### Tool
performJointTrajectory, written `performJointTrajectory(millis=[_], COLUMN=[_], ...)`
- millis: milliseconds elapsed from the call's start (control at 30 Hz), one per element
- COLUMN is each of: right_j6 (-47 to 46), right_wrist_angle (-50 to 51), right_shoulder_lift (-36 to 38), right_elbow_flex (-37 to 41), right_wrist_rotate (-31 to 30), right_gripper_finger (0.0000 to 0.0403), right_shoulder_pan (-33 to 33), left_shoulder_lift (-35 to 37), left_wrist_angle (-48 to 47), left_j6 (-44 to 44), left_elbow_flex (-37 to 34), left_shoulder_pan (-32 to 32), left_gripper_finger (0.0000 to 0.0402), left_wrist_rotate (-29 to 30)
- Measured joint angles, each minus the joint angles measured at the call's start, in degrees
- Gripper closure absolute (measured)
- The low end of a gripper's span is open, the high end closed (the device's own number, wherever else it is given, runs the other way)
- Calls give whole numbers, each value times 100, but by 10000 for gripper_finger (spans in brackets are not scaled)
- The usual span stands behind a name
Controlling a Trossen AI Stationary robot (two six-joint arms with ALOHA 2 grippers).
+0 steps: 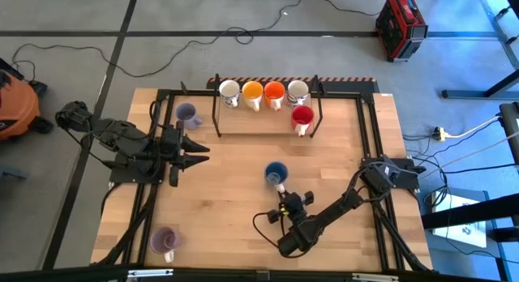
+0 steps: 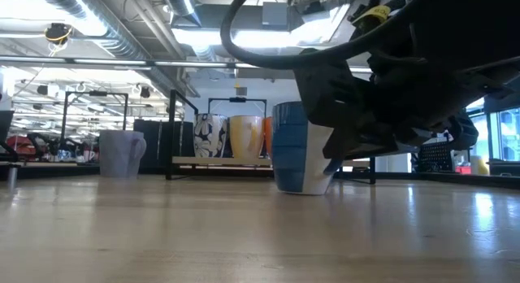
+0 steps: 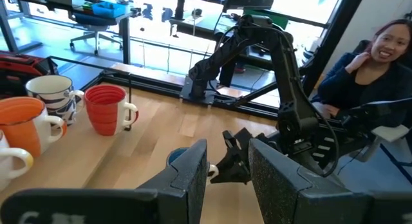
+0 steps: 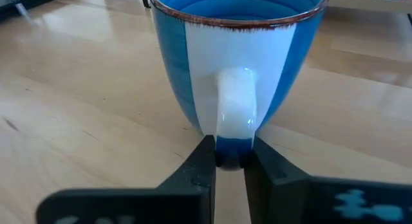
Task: Place coffee mugs
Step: Put the blue mug on the shelf
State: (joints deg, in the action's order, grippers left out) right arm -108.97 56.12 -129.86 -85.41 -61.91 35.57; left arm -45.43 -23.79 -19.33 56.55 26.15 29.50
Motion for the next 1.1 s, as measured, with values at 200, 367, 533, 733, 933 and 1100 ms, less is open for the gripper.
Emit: performJointTrajectory(millis=[200,367,533,733,933,1100], right_j6=[-13,-26,-9,62,146,408], right_wrist_angle=[0,147,648,997,979,928], right_shoulder_lift=[0,88,322,487,495,645], right_elbow_flex=[0,0,-2,-2,-2,-11], right_wrist_rotate=[-50,-151,-292,-456,-549,-690], right_gripper_finger=[372,372,372,372,372,372], right_shoulder_pan=[-30,-79,-240,-632,-1058,-1325], left_shoulder_lift=[0,0,0,1,0,2], left_wrist_angle=[0,0,2,3,4,5], left_j6=[2,2,2,4,4,4], left_elbow_flex=[0,0,0,0,0,0], left_shoulder_pan=[-2,-2,-2,-2,-2,0], left_gripper_finger=[292,292,292,292,292,292], left_wrist_rotate=[7,7,7,7,7,7])
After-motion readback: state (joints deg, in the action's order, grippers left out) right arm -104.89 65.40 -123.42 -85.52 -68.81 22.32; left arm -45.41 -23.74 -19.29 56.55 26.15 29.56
